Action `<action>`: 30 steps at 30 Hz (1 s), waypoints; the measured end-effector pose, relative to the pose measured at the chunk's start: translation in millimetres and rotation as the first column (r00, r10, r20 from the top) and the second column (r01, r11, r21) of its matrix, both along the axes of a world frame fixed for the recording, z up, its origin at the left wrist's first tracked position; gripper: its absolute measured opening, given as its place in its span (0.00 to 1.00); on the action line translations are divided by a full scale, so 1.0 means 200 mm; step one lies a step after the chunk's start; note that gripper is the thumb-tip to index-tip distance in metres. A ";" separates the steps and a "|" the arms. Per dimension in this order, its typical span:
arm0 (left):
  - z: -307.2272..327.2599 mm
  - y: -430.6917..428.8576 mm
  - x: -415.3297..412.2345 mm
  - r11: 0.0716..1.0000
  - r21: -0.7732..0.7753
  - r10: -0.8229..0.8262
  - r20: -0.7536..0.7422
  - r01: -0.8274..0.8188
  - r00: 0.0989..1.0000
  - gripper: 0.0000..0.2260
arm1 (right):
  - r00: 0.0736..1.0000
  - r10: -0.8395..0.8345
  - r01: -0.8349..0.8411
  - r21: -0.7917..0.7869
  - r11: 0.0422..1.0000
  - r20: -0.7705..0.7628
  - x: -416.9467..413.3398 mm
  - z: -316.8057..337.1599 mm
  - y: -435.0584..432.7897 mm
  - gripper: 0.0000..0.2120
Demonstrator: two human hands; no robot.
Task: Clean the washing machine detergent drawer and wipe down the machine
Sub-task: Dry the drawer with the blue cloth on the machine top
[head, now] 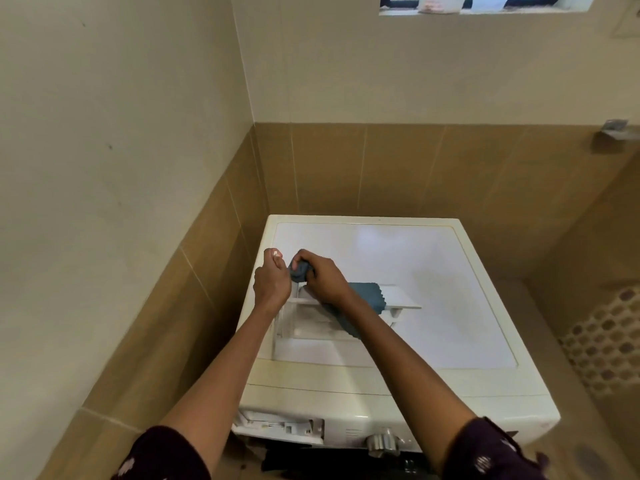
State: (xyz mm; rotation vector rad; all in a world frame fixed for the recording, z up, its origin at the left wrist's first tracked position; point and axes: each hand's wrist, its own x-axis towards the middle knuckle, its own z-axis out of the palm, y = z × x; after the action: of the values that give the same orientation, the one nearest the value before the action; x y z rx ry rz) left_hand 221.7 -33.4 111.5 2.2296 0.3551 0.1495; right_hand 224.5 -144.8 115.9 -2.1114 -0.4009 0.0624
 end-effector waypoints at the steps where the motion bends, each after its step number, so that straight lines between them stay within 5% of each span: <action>1: 0.00 0.00 0.00 1.000 0.004 0.004 0.008 -0.004 1.000 0.16 | 0.999 -0.036 0.036 0.004 0.999 -0.041 0.02 0.00 0.01 0.09; 5: -0.03 -0.02 -0.05 0.999 0.007 0.038 0.058 -0.038 0.998 0.15 | 0.968 -0.175 0.090 -0.405 0.910 -0.178 0.07 -0.05 0.05 0.12; 10: -0.04 -0.02 -0.07 0.997 0.073 -0.003 0.214 -0.013 0.977 0.16 | 0.997 -0.071 0.075 -0.261 0.963 0.023 -0.07 -0.07 -0.16 0.15; 18: -0.05 -0.08 -0.16 0.995 -0.028 -0.076 0.370 0.093 0.926 0.15 | 0.928 -0.342 0.372 -0.394 0.840 0.146 -0.16 -0.14 -0.52 0.17; 22: 0.00 -0.06 -0.19 0.972 -0.159 -0.130 0.246 0.172 0.961 0.17 | 0.954 -0.158 0.244 -0.353 0.903 0.255 -0.18 -0.12 -0.24 0.19; 25: 0.05 -0.02 -0.13 0.938 -0.312 -0.163 -0.015 0.150 0.986 0.20 | 0.949 -0.071 0.182 -0.351 0.918 0.308 -0.19 -0.11 -0.11 0.16; 28: 0.16 0.03 -0.09 0.865 -0.500 -0.171 -0.373 -0.042 0.912 0.18 | 0.930 -0.010 0.162 -0.385 0.908 0.367 -0.21 -0.14 -0.14 0.17; 30: 0.22 0.05 -0.08 0.899 -0.435 -0.197 -0.496 -0.046 0.845 0.11 | 0.923 0.014 0.154 -0.403 0.902 0.385 -0.23 -0.15 -0.15 0.17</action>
State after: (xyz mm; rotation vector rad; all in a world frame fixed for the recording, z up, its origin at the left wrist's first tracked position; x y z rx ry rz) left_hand 205.1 -23.6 156.3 1.7969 0.5353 -0.5614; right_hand 178.3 -175.0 86.3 -2.5800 -0.5797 -0.3395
